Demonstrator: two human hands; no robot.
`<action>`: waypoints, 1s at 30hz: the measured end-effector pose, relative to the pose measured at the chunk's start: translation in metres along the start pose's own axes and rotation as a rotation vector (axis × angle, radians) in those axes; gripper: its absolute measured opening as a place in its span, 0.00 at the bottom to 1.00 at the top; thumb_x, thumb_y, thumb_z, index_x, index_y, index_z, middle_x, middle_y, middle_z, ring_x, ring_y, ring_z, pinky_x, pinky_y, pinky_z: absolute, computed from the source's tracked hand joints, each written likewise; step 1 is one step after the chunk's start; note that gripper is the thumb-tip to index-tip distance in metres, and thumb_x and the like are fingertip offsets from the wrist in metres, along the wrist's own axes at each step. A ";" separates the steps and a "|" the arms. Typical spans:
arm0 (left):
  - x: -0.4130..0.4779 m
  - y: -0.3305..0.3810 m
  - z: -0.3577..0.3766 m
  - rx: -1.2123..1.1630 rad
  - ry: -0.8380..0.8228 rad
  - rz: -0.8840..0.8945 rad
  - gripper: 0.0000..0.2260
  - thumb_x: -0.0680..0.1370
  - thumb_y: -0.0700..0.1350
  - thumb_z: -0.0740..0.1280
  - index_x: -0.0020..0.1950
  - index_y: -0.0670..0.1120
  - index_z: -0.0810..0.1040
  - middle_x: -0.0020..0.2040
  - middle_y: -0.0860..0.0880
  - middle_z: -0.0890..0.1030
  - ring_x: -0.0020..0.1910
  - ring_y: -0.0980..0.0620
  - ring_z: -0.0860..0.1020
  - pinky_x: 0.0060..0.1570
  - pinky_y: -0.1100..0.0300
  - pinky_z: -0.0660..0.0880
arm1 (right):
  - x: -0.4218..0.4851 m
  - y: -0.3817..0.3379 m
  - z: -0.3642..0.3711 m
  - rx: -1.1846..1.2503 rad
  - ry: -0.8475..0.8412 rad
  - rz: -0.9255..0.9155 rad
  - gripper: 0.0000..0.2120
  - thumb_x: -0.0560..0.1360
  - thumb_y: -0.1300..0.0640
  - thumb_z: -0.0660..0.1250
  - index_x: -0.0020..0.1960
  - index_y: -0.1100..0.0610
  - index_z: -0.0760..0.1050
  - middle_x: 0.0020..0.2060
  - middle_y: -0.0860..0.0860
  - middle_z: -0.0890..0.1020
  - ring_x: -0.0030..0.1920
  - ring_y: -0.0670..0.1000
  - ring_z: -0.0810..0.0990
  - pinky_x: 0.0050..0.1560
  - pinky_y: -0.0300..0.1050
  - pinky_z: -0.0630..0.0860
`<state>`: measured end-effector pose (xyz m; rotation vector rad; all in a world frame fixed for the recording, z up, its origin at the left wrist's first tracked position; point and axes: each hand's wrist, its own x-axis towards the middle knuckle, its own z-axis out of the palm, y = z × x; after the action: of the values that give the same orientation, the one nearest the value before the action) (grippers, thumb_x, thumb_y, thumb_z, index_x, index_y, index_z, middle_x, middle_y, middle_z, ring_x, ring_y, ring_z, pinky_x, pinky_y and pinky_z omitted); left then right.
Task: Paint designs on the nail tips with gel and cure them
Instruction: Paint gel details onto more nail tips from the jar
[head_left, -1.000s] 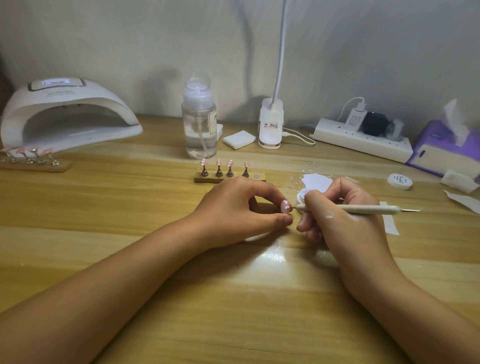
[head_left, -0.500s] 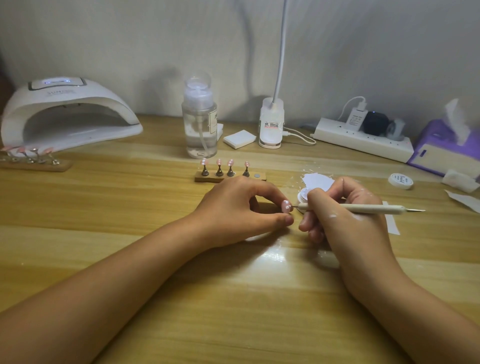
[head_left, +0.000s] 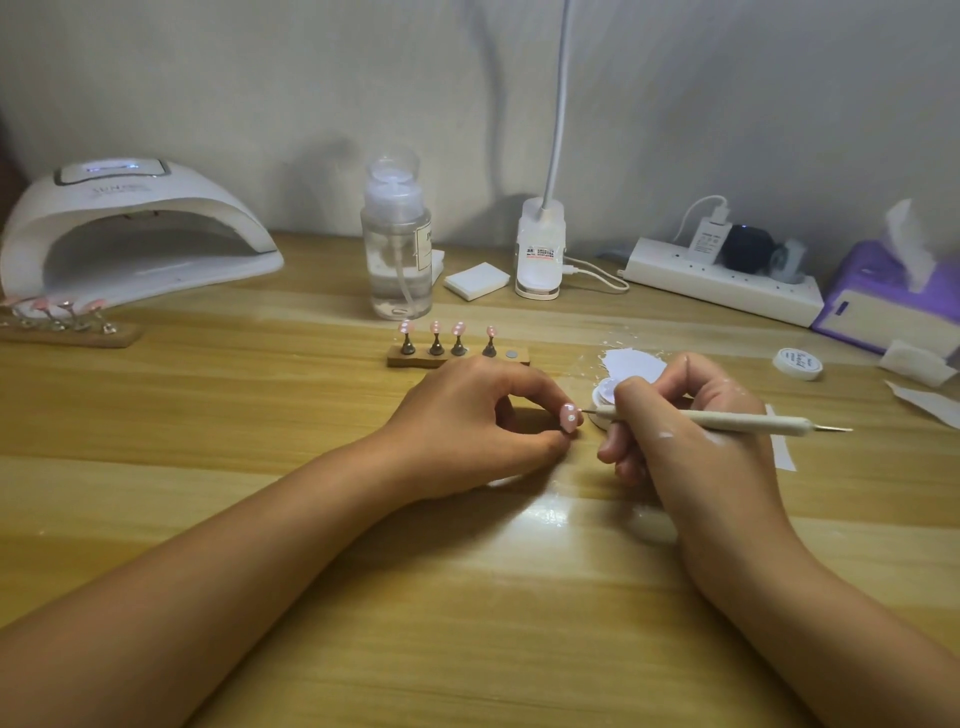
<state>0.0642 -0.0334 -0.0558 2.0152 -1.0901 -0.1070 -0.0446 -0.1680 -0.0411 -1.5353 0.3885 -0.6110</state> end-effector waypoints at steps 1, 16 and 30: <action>0.000 -0.001 0.000 -0.003 0.007 0.011 0.03 0.72 0.52 0.74 0.44 0.57 0.84 0.31 0.56 0.79 0.27 0.56 0.74 0.31 0.60 0.68 | 0.000 0.000 0.000 0.003 0.003 -0.001 0.12 0.71 0.64 0.67 0.34 0.56 0.67 0.22 0.56 0.78 0.20 0.46 0.72 0.22 0.34 0.68; -0.001 -0.003 0.000 0.016 0.035 0.069 0.02 0.74 0.49 0.75 0.45 0.55 0.86 0.31 0.62 0.78 0.27 0.58 0.73 0.31 0.64 0.66 | 0.001 0.000 0.000 -0.031 -0.055 0.013 0.09 0.72 0.63 0.68 0.36 0.58 0.69 0.25 0.58 0.81 0.22 0.48 0.75 0.25 0.37 0.72; 0.000 -0.004 0.001 0.014 0.040 0.074 0.01 0.73 0.50 0.75 0.44 0.56 0.85 0.30 0.60 0.78 0.27 0.58 0.72 0.31 0.61 0.66 | 0.000 0.000 0.000 -0.023 -0.046 0.004 0.10 0.72 0.63 0.68 0.35 0.58 0.68 0.25 0.57 0.81 0.22 0.48 0.74 0.24 0.36 0.71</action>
<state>0.0664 -0.0323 -0.0592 1.9786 -1.1417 -0.0201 -0.0445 -0.1681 -0.0415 -1.5680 0.3644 -0.5684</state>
